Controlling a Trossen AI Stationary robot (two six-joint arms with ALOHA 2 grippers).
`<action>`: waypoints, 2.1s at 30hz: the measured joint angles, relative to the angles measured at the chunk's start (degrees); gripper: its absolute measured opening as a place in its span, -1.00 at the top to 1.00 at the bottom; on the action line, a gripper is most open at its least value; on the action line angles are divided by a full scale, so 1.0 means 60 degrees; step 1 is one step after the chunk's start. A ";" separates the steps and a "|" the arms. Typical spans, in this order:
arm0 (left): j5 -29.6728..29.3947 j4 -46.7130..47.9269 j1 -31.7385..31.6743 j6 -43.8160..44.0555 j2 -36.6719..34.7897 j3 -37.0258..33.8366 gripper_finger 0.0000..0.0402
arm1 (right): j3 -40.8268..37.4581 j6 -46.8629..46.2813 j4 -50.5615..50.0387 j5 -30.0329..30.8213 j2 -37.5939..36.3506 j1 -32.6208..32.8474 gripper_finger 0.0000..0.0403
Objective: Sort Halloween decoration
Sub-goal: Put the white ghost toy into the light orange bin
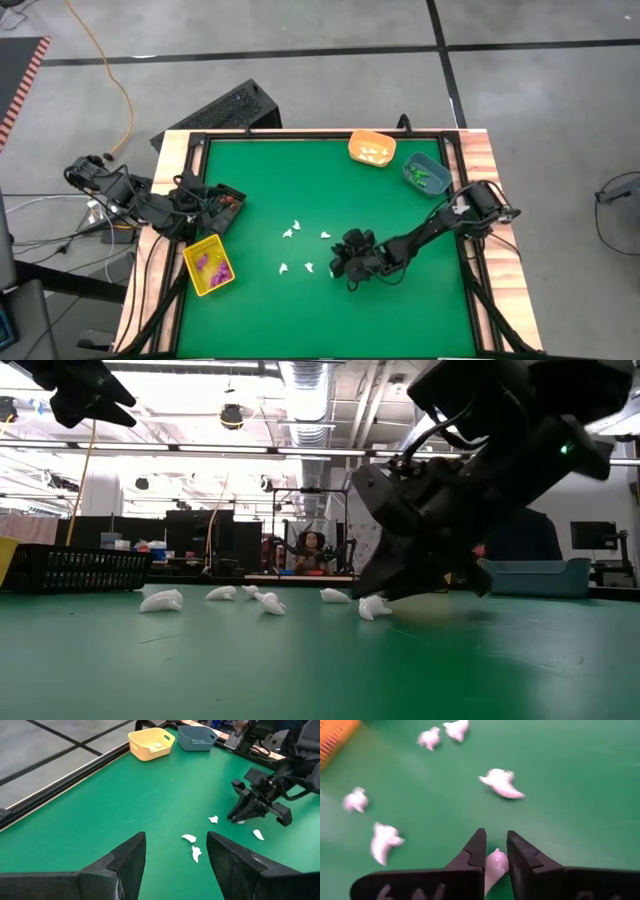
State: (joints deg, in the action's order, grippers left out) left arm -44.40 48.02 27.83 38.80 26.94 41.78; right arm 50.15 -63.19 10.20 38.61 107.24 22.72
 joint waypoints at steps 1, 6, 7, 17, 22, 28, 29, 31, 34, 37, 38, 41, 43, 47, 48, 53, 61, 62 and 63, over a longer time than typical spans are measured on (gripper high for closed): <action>0.0000 0.0011 -0.0002 -0.0001 0.0000 0.0000 0.01 | -0.0014 0.0004 -0.0310 0.0002 -0.0163 -0.0062 0.71; 0.0000 0.0028 0.0000 -0.0003 0.0000 0.0000 0.01 | -0.0019 0.0047 -0.1599 0.0205 -0.1086 -0.0436 0.71; -0.0003 0.0037 -0.0001 -0.0004 0.0000 0.0000 0.01 | -0.0019 0.0086 -0.1831 0.0274 -0.1281 -0.0528 0.71; -0.0179 0.0100 0.0000 -0.0007 0.0000 0.0000 0.01 | -0.0012 0.1597 -0.3856 0.0629 -0.3217 -0.2304 0.71; -0.0178 0.0100 -0.0001 0.0013 0.0000 0.0000 0.01 | -0.0008 0.2644 -0.4026 0.0592 -0.3911 -0.3843 0.71; -0.0178 0.0092 0.0000 0.0037 0.0000 0.0000 0.01 | -0.0001 0.3109 -0.4012 0.0525 -0.4401 -0.5921 0.71; -0.0178 0.0092 -0.0004 0.0037 0.0001 0.0000 0.01 | -0.0001 0.3109 -0.4001 0.0428 -0.4405 -0.6254 0.71; -0.0178 0.0092 -0.0001 0.0074 0.0004 0.0000 0.01 | -0.0001 0.3107 -0.3997 0.0109 -0.4376 -0.6890 0.71; -0.0182 0.0092 -0.0003 0.0145 0.0000 0.0000 0.01 | 0.0002 0.3109 -0.3982 -0.0422 -0.4228 -0.7741 0.71; -0.0203 0.0090 0.0000 0.0189 0.0000 0.0000 0.01 | -0.0001 0.3112 -0.3800 -0.0817 -0.4041 -0.8412 0.71; -0.0221 0.0089 0.0000 0.0208 0.0004 0.0000 0.01 | -0.0001 0.3112 -0.3799 -0.1044 -0.4029 -0.8628 0.71; -0.0251 0.0089 0.0000 0.0241 0.0004 0.0000 0.01 | 0.0003 0.3221 -0.3489 -0.1753 -0.3893 -0.9138 0.68; -0.0275 0.0089 -0.0003 0.0265 0.0004 0.0000 0.01 | -0.0001 0.3407 -0.3376 -0.2143 -0.3760 -0.9344 0.65; -0.0430 0.0089 -0.0004 0.0329 0.0004 0.0000 0.01 | -0.0001 0.3440 -0.3266 -0.2538 -0.3542 -0.9496 0.56; -0.0444 0.0095 -0.0004 0.0329 0.0004 0.0000 0.01 | -0.0001 0.3461 -0.3232 -0.2517 -0.3480 -0.9496 0.53; -0.0466 0.0104 -0.0004 0.0329 0.0004 0.0000 0.01 | -0.0004 0.3539 -0.3151 -0.2419 -0.3439 -0.9500 0.32; -0.0463 0.0114 -0.0004 0.0394 0.0004 0.0000 0.01 | -0.0001 0.5639 -0.1225 -0.5069 -0.3501 -0.8903 0.06; -0.0463 0.0121 -0.0004 0.0394 0.0004 0.0000 0.01 | -0.0001 0.6029 -0.0928 -0.5476 -0.3501 -0.8690 0.05; -0.0466 0.0138 -0.0004 0.0395 0.0004 0.0000 0.01 | -0.0001 0.6367 -0.0684 -0.5856 -0.3501 -0.8452 0.05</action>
State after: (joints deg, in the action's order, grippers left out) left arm -47.20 48.85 27.81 41.17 26.96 41.78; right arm 50.15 -24.98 6.10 3.48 86.24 -27.99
